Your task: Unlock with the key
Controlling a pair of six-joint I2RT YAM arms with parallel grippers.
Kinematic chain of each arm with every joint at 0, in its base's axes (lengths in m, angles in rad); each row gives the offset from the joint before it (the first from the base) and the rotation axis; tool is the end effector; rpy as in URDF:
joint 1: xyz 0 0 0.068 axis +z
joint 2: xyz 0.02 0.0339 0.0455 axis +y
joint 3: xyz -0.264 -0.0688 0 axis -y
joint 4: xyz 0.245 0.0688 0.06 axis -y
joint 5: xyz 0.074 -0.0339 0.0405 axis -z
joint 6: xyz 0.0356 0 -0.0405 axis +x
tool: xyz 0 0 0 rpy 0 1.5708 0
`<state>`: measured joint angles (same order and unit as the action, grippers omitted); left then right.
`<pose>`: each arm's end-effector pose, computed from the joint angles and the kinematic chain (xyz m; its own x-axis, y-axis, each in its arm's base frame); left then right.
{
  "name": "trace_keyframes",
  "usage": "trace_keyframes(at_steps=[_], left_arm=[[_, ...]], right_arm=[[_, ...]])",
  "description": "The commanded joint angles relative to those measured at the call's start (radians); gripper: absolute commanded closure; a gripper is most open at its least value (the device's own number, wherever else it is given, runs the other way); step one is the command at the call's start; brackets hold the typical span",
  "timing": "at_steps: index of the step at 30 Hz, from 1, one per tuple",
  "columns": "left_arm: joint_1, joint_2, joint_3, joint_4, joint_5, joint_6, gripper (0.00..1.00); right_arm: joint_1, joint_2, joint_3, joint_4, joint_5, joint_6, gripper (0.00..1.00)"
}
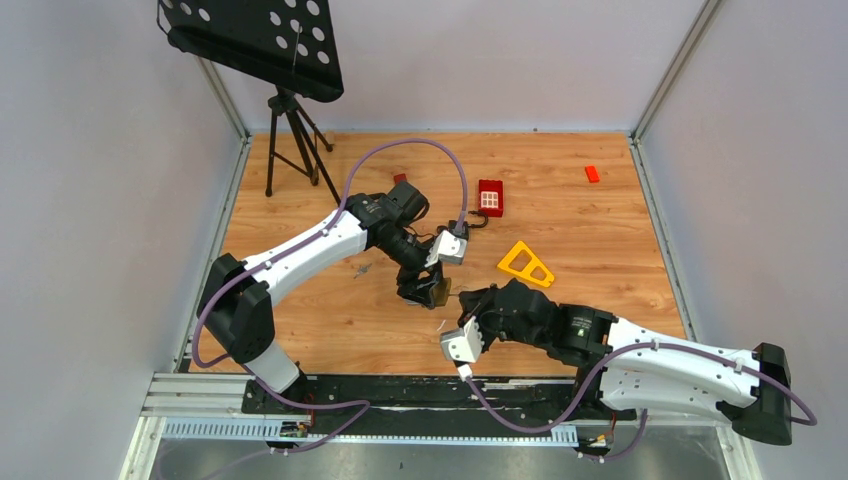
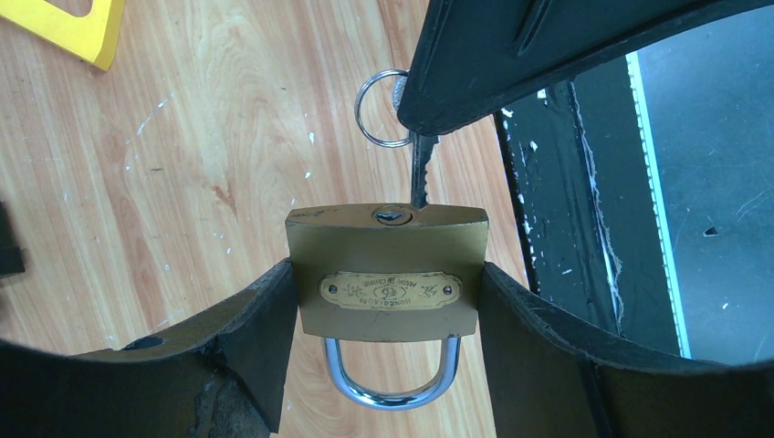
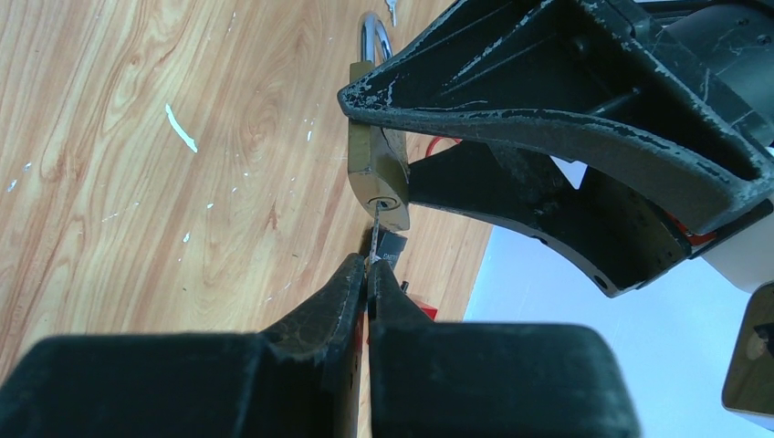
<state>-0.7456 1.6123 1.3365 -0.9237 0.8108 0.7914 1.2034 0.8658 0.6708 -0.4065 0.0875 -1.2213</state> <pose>0.2167 -0.2352 0.2765 -0.0113 0.6775 -0.7355 0.9513 -0.2194 -0.2166 0.0716 0.1773 0.2640 0.7796 -0.5802 -0.2359 -0.5005 -0.3506 -0.7916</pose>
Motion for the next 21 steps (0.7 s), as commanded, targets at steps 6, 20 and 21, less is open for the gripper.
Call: trace_keyframes(at_steps=[6, 20, 21], left_arm=[[0.003, -0.026, 0.056, 0.011, 0.076, 0.017, 1.0], [0.003, -0.038, 0.045, 0.012, 0.076, 0.02, 1.0], [0.003, -0.039, 0.045, 0.012, 0.077, 0.02, 1.0]], right_arm=[[0.008, 0.012, 0.041, 0.033, 0.023, 0.004, 1.0], [0.008, 0.023, 0.047, 0.041, 0.042, -0.002, 1.0], [0.009, 0.025, 0.047, 0.041, 0.041, -0.002, 1.0]])
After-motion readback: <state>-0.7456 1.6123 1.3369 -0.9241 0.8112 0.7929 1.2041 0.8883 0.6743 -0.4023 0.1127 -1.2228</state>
